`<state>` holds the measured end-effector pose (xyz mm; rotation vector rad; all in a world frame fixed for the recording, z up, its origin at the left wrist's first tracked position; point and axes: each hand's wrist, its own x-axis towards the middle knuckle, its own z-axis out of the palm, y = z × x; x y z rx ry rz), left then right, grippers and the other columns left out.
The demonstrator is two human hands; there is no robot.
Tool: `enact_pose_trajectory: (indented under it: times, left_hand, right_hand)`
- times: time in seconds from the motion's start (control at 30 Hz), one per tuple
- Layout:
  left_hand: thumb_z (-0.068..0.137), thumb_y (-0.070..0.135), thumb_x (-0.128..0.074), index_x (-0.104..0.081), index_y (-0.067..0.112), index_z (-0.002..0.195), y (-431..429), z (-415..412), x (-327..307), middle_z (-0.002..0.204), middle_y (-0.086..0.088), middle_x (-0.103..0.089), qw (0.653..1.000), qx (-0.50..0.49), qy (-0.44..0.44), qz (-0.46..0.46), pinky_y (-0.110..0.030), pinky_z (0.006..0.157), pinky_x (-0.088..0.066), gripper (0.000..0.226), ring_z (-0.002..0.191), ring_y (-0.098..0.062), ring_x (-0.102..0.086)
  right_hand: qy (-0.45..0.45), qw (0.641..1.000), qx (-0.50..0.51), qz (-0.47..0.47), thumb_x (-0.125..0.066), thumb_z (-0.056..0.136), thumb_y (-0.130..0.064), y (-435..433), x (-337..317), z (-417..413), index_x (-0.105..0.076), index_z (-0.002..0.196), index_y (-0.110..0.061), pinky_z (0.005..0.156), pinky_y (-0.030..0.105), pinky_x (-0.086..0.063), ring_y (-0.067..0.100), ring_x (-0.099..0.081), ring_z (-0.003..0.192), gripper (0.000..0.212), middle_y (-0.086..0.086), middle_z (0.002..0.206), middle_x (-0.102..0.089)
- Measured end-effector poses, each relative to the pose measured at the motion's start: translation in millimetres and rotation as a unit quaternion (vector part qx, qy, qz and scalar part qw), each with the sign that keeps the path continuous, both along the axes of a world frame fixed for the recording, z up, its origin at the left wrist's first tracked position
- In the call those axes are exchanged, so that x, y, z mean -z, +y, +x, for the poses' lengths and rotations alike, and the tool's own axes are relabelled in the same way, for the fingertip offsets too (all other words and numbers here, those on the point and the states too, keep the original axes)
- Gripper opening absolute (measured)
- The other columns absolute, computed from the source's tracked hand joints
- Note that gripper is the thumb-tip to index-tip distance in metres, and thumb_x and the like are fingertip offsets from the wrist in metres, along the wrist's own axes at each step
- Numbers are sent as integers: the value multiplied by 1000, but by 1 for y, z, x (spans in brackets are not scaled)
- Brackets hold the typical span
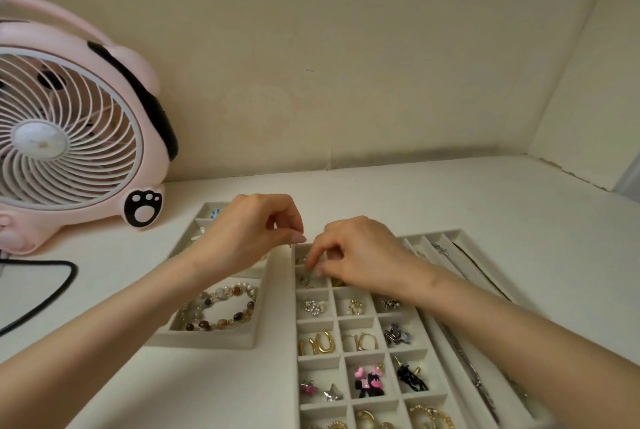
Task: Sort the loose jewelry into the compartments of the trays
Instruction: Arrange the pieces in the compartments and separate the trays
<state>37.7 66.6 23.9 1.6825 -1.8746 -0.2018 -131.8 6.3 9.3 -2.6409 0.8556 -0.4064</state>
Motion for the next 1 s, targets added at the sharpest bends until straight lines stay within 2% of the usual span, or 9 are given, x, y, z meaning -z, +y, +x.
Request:
enact_pose_trajectory:
  times: [0.07, 0.2, 0.3, 0.43, 0.57, 0.7, 0.8, 0.87, 1.0]
  left_hand:
    - [75, 21, -75, -63, 31, 68, 1, 6, 2, 64, 11, -64, 1000, -4, 12, -1, -22, 60, -40, 17, 63, -10, -52]
    - [78, 21, -72, -65, 30, 71, 5, 11, 3, 65, 12, -65, 1000, -7, -2, -4, -24, 62, -43, 14, 66, -8, -54]
    - [78, 25, -71, -63, 31, 72, 7, 12, 5, 69, 11, -65, 1000, -7, -22, 1, -34, 66, -47, 12, 66, -8, -54]
    - [78, 29, -71, -63, 34, 72, 9, 7, 3, 73, 14, -64, 999, 7, -51, 10, -28, 69, -45, 11, 73, -5, -53]
    - [81, 29, -69, -63, 34, 76, 8, -6, 3, 75, 19, -62, 994, 38, -99, 41, -19, 63, -38, 9, 73, -1, -52]
    - [85, 29, -65, -64, 33, 84, 1, -15, 8, 76, 22, -57, 983, 48, -165, 68, -11, 60, -29, 3, 71, 4, -45]
    - [85, 30, -64, -65, 31, 88, -3, -18, 8, 81, 18, -60, 976, 57, -191, 94, -7, 58, -27, 3, 68, 6, -45]
    - [85, 29, -64, -65, 30, 88, -5, -20, 7, 85, 15, -64, 972, 56, -202, 104, -8, 58, -28, 3, 71, 0, -47]
    - [85, 25, -63, -66, 27, 90, -7, -24, 9, 89, 11, -68, 965, 49, -233, 111, -22, 66, -31, 6, 83, -8, -56]
  right_hand:
    - [27, 998, -19, -54, -66, 85, -28, 5, 1, 7, -73, 97, -33, 61, 21, -33, 3, -44, 67, 15, -18, 65, -43]
    - [44, 992, -37, -109, -61, 88, -28, 7, 7, 13, -72, 101, -30, 68, 27, -34, 15, -57, 89, 17, -9, 90, -62]
    - [37, 993, -35, -110, -62, 86, -27, 7, 8, 13, -72, 98, -29, 68, 26, -34, 13, -57, 88, 15, -8, 91, -64]
    - [-33, 999, 22, -4, -73, 77, -25, -5, -8, -1, -73, 77, -27, 67, 22, -38, 1, -50, 67, 2, -14, 74, -62]
    - [-137, 977, 68, 148, -75, 76, -9, -14, -26, -23, -69, 69, -13, 56, 19, -47, 1, -58, 54, 10, -4, 71, -70]
    - [-196, 943, 69, 262, -69, 79, 3, -13, -30, -40, -64, 81, 7, 55, 25, -54, 16, -65, 59, 6, 16, 80, -71]
    - [-218, 928, 56, 297, -65, 82, 7, -11, -29, -49, -67, 89, 3, 53, 23, -53, 16, -64, 58, 8, 15, 76, -70]
    - [-214, 927, 47, 305, -61, 84, 8, -11, -28, -54, -70, 92, 0, 56, 21, -54, 15, -66, 60, 15, 10, 73, -70]
    - [-214, 916, 40, 336, -59, 85, 7, -10, -29, -61, -72, 90, -1, 67, 22, -56, 21, -70, 73, 16, 21, 84, -71]
